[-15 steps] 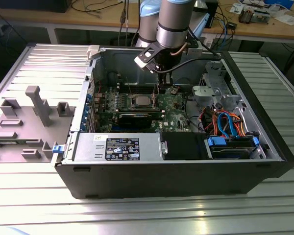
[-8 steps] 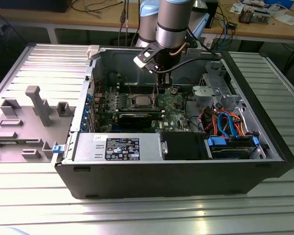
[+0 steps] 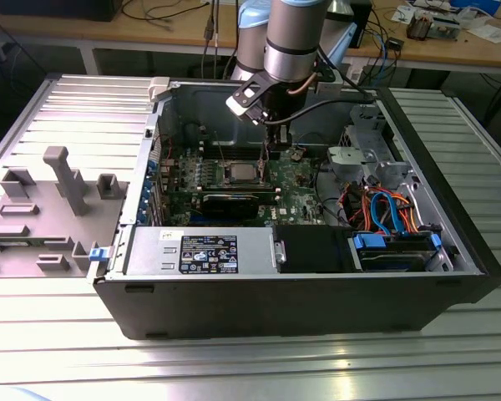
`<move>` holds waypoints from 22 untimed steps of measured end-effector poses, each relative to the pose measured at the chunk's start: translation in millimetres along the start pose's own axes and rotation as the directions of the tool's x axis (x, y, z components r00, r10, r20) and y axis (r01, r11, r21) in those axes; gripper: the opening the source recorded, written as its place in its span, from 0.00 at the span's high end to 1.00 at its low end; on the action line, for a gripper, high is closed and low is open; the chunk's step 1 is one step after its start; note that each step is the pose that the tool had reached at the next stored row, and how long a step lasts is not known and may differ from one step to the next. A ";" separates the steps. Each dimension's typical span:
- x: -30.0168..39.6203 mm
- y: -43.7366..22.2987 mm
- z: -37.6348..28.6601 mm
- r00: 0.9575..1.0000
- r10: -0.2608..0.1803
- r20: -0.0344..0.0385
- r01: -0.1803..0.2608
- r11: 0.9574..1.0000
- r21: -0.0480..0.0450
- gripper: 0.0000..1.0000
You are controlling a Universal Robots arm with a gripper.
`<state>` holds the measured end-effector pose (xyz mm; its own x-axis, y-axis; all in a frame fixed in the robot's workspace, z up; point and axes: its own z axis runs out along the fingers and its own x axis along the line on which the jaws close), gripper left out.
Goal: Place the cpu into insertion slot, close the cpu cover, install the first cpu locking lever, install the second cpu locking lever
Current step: 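Close the cpu cover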
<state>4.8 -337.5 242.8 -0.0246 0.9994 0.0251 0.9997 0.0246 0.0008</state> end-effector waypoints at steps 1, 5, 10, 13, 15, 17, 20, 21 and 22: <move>0.0 -0.3 0.0 1.000 0.000 0.000 0.000 1.000 0.000 0.89; 0.1 -1.8 0.2 1.000 0.000 0.000 0.000 1.000 0.000 0.89; 0.1 -4.4 0.6 1.000 0.000 0.000 0.000 1.000 0.000 0.89; 0.1 -5.0 1.2 1.000 0.000 0.000 0.000 1.000 0.000 0.89; 0.1 -5.0 1.1 1.000 0.000 0.000 0.000 1.000 0.000 0.89; 0.1 -5.0 1.2 1.000 0.000 0.000 0.000 1.000 0.000 0.89; 0.1 -5.0 1.2 1.000 0.000 0.000 0.000 1.000 0.000 0.89; 0.1 -5.0 1.3 1.000 0.000 0.000 0.000 1.000 0.000 0.89; -0.1 -5.0 1.5 1.000 0.000 0.000 0.000 1.000 0.000 0.89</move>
<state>-0.3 -337.7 241.3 -0.0245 0.9994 0.0252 0.9997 0.0244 0.0009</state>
